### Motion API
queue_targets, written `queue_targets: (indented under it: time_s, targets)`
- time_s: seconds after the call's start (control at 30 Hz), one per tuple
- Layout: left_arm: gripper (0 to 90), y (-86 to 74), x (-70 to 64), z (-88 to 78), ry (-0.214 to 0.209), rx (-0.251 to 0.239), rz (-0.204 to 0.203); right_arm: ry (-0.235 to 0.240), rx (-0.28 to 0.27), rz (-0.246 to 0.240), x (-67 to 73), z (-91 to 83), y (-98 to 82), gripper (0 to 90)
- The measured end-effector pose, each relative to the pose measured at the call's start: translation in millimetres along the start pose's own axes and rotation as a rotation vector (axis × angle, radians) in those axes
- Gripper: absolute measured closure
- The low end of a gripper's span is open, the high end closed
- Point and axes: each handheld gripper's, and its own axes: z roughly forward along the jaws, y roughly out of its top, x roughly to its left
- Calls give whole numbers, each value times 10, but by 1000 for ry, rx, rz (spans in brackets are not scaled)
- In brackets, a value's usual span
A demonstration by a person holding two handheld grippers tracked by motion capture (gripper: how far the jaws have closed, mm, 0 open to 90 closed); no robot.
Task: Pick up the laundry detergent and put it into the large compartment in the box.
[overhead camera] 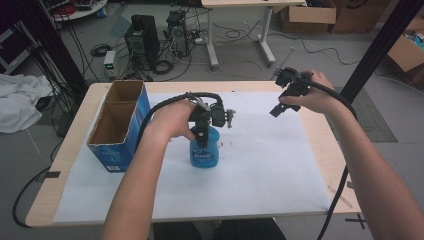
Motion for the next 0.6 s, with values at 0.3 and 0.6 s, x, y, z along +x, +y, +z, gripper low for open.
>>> queue_targets:
  time_s: [0.3, 0.6]
  targets:
    - [380, 0, 0, 0, 4, 0, -2, 1, 1, 2, 8, -1, 0, 258]
    - [381, 2, -11, -9, 16, 6, -13, 0, 2, 0, 15, -6, -6, 262]
